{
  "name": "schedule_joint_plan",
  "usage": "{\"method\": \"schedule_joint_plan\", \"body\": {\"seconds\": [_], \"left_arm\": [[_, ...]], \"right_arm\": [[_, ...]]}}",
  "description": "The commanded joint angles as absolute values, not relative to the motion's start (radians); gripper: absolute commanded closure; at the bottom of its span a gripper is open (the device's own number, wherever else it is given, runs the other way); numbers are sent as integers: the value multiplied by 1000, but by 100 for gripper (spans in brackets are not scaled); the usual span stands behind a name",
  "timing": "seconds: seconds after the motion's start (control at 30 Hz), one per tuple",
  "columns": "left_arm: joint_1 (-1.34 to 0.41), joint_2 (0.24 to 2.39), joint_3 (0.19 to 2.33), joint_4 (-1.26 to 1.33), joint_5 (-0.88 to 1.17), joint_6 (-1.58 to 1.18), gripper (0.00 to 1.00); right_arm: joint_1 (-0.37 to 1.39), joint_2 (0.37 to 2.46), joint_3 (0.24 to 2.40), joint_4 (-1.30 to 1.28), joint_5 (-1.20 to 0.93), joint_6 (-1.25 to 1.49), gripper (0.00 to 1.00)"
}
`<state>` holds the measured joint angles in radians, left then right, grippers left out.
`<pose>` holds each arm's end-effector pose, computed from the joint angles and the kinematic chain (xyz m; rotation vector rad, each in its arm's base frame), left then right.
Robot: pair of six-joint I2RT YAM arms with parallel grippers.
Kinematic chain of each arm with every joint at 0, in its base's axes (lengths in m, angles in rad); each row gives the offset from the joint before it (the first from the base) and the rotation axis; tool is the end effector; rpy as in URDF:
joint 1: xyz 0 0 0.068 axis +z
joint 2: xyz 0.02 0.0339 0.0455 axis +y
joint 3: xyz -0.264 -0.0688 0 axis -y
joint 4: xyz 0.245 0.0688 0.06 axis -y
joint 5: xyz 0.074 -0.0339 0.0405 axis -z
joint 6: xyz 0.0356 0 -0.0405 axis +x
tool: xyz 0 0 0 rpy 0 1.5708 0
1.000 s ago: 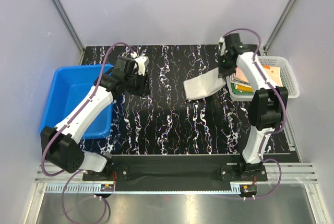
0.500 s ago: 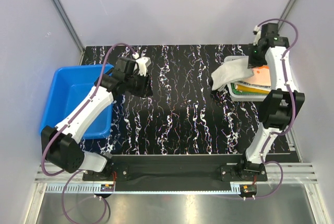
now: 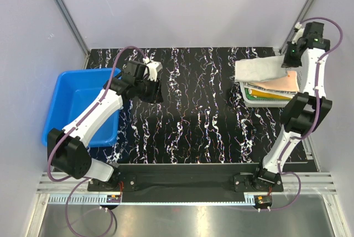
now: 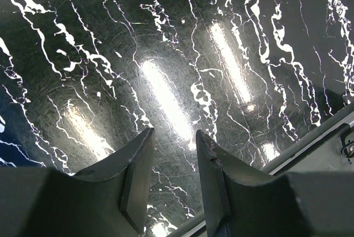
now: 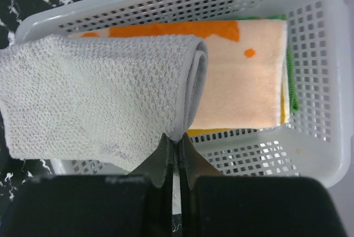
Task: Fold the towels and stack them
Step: Neatly place the folded towel into the bin
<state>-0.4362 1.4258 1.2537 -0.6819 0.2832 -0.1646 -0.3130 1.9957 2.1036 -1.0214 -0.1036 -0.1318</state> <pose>0.2719 -0.1377 0.3103 0.4651 2.4294 -0.6101 0.4129 -0.1298 0.3534 0.1806 2.4718 -0.0611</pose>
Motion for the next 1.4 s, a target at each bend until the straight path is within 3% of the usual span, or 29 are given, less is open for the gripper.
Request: {"method": "schedule_joint_plan", "body": {"seconds": [0.0, 0.3, 0.33, 0.37, 0.4, 0.5, 0.57, 0.63, 0.8, 1.0, 1.37], "left_arm": [[-433, 1427, 1259, -632, 321, -163, 59], [-433, 1447, 1267, -635, 342, -156, 60], [-434, 1444, 1267, -638, 333, -156, 60], [-433, 1443, 1267, -638, 331, -156, 60], [-434, 1440, 1267, -640, 333, -155, 60], [-434, 1428, 1262, -637, 337, -156, 59], [-436, 1419, 1259, -632, 334, -158, 59], [-436, 1414, 1258, -629, 334, -160, 59], [-437, 1402, 1241, -615, 341, -167, 59], [-440, 1396, 1239, -618, 339, -169, 59], [-443, 1405, 1269, -638, 328, -170, 59]], "right_arm": [[-373, 2057, 2169, -959, -152, -147, 100], [-416, 2229, 2226, -933, -77, -130, 90], [-417, 2238, 2227, -917, -49, -126, 84], [-420, 2246, 2226, -907, -45, -127, 70], [-423, 2256, 2226, -893, -28, -127, 45], [-422, 2253, 2234, -884, 55, -114, 31], [-422, 2205, 2191, -865, 19, -75, 25], [-414, 2159, 2148, -829, -44, -31, 12], [-345, 2033, 2005, -767, -83, -12, 11], [-227, 2042, 1987, -782, -130, 26, 11], [-155, 2085, 1928, -778, -173, 8, 25]]}}
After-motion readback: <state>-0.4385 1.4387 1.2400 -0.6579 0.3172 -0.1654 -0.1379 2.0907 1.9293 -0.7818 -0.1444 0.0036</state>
